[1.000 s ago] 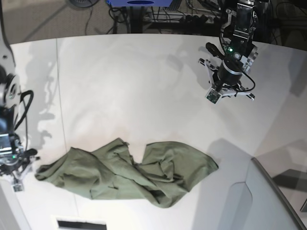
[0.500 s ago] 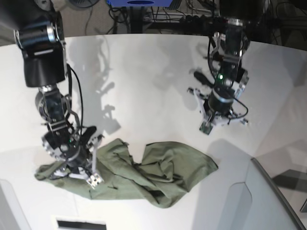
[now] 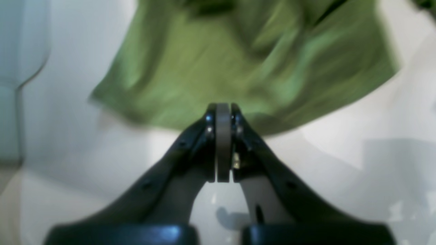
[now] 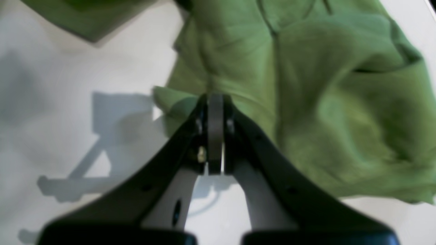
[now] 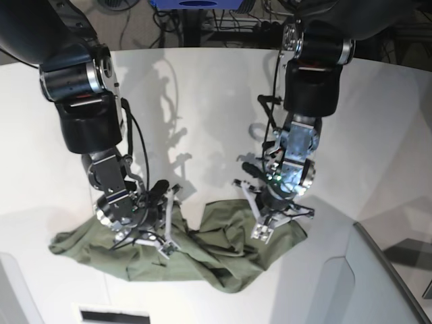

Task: Layout the t-shirt on the table in an organized manner, then fold the t-shirt properly
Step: 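Lower both grippers onto the shirt edge and grasp the fabric, then pull the grasped shirt edge away from the body with both grippers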

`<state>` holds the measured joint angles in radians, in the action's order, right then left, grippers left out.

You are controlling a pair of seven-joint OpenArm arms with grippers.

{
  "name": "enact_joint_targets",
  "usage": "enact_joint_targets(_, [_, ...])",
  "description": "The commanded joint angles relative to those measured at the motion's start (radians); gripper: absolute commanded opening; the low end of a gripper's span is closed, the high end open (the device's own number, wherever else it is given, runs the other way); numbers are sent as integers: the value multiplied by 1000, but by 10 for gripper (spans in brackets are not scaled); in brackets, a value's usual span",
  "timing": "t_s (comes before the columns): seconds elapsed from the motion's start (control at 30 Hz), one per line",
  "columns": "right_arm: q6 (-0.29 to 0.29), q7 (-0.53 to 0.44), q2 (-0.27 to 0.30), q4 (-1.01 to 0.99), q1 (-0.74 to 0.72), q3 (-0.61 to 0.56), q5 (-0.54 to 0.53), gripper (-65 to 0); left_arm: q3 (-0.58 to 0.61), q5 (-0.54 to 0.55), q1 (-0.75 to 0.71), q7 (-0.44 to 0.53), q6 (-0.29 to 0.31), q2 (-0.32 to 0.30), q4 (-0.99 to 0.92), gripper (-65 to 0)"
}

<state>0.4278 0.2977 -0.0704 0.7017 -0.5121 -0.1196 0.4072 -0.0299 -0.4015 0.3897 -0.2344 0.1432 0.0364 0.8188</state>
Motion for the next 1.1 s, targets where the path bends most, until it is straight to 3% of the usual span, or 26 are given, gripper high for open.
enact_joint_targets(0.0, [-10, -33, 1, -10, -49, 2, -3, -650, -2, 0, 53, 33, -14, -2, -29, -650])
enact_joint_targets(0.07, [-10, -93, -6, -84, -75, 2, -3, -650, -2, 0, 108, 86, -18, 9, -129, -650])
enact_joint_targets(0.13, [-19, -176, -4, -173, -101, 2, -3, -650, -2, 0, 165, 145, -76, 9, -256, -650])
enact_joint_targets(0.23, [-109, -311, 1, -319, -136, 28, -3, -647, 3, -1, 254, 267, -152, 6, -487, -650])
enact_joint_targets(0.37, [-136, -461, 13, -514, -182, 103, -3, -647, 11, -6, 308, 384, -153, -8, -688, -650])
enact_joint_targets(0.47, [-136, -504, 37, -575, -185, 133, -1, -647, 12, -10, 275, 384, -153, -23, -688, -650])
enact_joint_targets(0.63, [-139, -489, 59, -577, -147, 131, -1, -650, 15, -12, 233, 384, -153, -83, -688, -650])
enact_joint_targets(0.77, [-140, -407, 59, -495, -66, 131, -1, -650, 15, -14, 185, 384, -149, -138, -685, -650])
enact_joint_targets(0.9, [-139, -243, 54, -248, 74, 130, -1, -650, 15, -15, 107, 353, -144, -180, -582, -650])
enact_joint_targets(1.07, [-136, -78, 30, 80, 234, 125, -1, -650, 15, -15, -21, 240, -35, -206, -326, -650])
